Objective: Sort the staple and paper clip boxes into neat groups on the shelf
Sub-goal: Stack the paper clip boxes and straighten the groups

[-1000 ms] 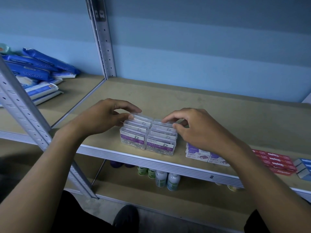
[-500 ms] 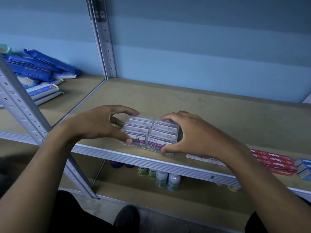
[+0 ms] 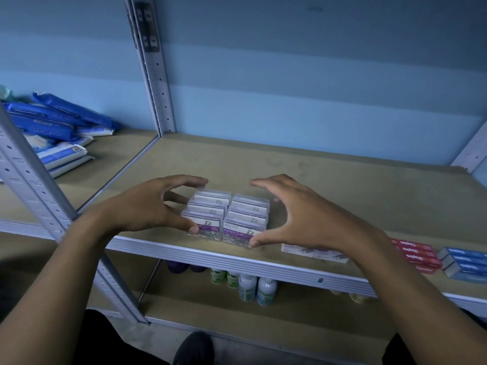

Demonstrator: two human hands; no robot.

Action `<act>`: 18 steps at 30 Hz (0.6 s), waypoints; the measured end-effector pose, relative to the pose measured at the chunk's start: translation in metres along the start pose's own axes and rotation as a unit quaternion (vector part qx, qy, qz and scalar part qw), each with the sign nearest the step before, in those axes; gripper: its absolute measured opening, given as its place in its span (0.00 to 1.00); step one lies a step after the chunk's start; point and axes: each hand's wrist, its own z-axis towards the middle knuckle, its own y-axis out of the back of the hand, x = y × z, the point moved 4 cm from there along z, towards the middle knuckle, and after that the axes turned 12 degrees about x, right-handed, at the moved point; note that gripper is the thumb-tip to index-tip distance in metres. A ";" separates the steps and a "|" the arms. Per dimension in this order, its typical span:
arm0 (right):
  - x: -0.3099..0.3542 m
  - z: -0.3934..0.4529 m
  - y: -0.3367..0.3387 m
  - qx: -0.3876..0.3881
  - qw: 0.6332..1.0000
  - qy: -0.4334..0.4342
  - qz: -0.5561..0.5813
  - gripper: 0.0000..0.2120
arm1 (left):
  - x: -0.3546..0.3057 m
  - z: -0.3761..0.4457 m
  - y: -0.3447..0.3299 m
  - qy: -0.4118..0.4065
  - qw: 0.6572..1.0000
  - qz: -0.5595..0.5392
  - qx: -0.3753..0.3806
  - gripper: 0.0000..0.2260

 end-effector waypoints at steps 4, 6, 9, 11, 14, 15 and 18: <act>-0.007 -0.042 0.027 -0.085 0.996 0.009 0.038 0.41 | -0.009 -0.017 0.002 -0.022 0.997 0.007 -0.069 0.39; -0.012 -0.074 0.042 -0.150 0.986 0.021 0.064 0.33 | -0.025 -0.032 0.001 -0.049 0.987 0.019 -0.149 0.33; -0.023 -0.133 0.058 -0.231 0.968 0.038 0.096 0.26 | -0.045 -0.062 -0.022 -0.115 0.958 0.042 -0.260 0.19; -0.031 -0.168 0.066 -0.276 0.953 0.041 0.115 0.22 | -0.052 -0.079 -0.054 -0.145 0.951 0.058 -0.267 0.15; -0.033 -0.174 0.065 -0.265 0.959 0.017 0.100 0.21 | -0.054 -0.083 -0.081 -0.147 0.952 0.126 -0.237 0.21; -0.031 -0.161 0.060 -0.232 0.968 0.001 0.093 0.22 | -0.054 -0.076 -0.076 -0.138 0.950 0.172 -0.219 0.27; -0.018 -0.104 0.037 -0.117 0.993 -0.018 0.023 0.33 | -0.044 -0.046 -0.040 -0.110 0.937 0.295 -0.153 0.43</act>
